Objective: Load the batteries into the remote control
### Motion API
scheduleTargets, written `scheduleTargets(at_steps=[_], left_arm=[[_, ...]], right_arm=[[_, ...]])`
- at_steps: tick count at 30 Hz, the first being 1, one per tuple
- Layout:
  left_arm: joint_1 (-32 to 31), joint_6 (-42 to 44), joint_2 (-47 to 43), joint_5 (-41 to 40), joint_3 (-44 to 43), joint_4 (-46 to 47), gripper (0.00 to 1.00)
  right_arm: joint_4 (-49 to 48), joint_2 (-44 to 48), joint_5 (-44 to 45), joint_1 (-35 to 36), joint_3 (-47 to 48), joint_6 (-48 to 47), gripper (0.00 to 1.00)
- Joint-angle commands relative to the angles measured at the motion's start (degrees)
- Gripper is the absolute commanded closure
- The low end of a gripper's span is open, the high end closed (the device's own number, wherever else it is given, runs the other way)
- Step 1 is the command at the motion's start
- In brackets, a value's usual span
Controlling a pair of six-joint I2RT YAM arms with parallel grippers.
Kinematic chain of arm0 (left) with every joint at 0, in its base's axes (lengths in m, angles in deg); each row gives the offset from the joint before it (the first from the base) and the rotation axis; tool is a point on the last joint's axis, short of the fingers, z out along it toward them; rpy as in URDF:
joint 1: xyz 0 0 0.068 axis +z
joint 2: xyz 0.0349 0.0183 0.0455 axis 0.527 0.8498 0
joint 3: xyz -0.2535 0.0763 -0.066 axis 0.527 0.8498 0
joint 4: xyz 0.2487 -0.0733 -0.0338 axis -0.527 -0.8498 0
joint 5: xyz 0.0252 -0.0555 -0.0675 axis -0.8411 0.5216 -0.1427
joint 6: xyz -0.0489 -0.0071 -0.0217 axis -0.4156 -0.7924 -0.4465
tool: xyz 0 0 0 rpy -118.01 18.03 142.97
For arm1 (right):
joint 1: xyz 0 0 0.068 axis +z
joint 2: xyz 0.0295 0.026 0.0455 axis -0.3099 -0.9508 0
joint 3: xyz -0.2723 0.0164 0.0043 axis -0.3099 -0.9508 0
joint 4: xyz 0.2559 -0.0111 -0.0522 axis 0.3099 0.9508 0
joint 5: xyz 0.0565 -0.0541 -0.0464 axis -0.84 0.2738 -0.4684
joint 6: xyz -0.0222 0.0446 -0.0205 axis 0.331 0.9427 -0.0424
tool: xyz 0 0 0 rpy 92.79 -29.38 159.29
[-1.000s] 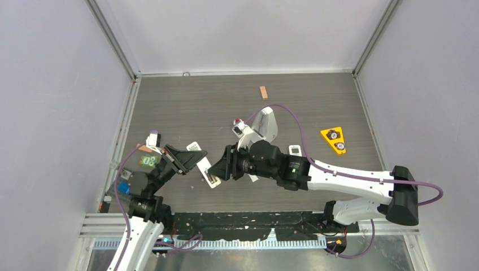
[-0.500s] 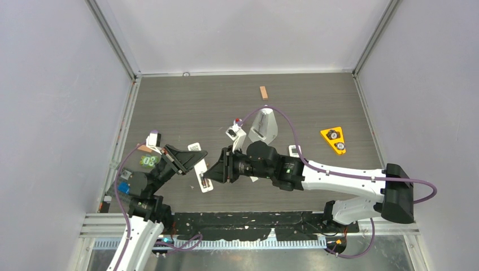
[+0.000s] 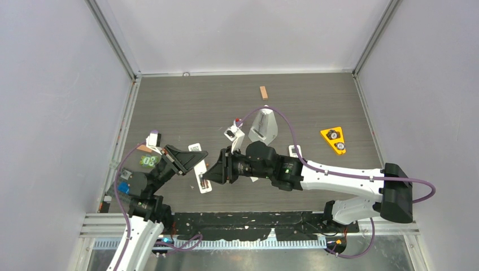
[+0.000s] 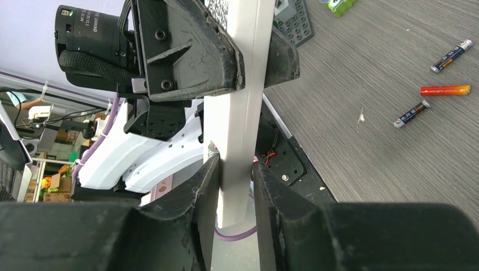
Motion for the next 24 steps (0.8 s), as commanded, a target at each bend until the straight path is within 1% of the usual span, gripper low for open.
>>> scheduleTargets(at_steps=[1, 4, 7, 11, 12, 15, 16, 18, 24], left_arm=[[0.0, -1.7, -0.4, -1.0, -1.8, 6.7, 1.0], [0.0, -1.8, -0.4, -1.2, -1.8, 6.7, 1.0], [0.1, -1.5, -0.2, -1.6, -2.1, 6.3, 1.0], [0.1, 0.0, 0.3, -1.8, -2.0, 5.9, 1.0], [0.1, 0.3, 0.3, -2.0, -1.8, 6.0, 1.0], [0.1, 1.2, 0.4, -2.5, -1.4, 6.4, 1.0], [0.1, 1.4, 0.4, -2.6, -1.5, 6.6, 1.0], [0.0, 1.7, 0.1, -2.8, -1.1, 7.2, 1.0], [0.0, 2.4, -0.8, -2.9, 0.1, 8.5, 1.0]], right_arm=[[2.3, -1.7, -0.6, 1.2, -0.9, -1.6, 0.63], [3.2, -2.1, 0.0, 1.2, -0.3, -1.8, 0.63], [3.3, -2.3, -0.3, 1.2, -0.7, -2.3, 0.66], [2.8, -1.0, 1.1, 1.2, -2.1, 0.4, 0.67], [2.7, -0.7, 2.1, 1.2, -2.2, 2.0, 0.66], [1.6, 1.0, 3.8, 1.0, -3.1, 5.7, 0.55], [0.3, 1.4, 4.0, 1.0, -3.3, 7.4, 0.49], [-1.2, 2.1, 4.2, 0.9, -3.9, 9.7, 0.45], [-4.9, 3.8, 5.1, 1.0, -5.3, 12.5, 0.44]])
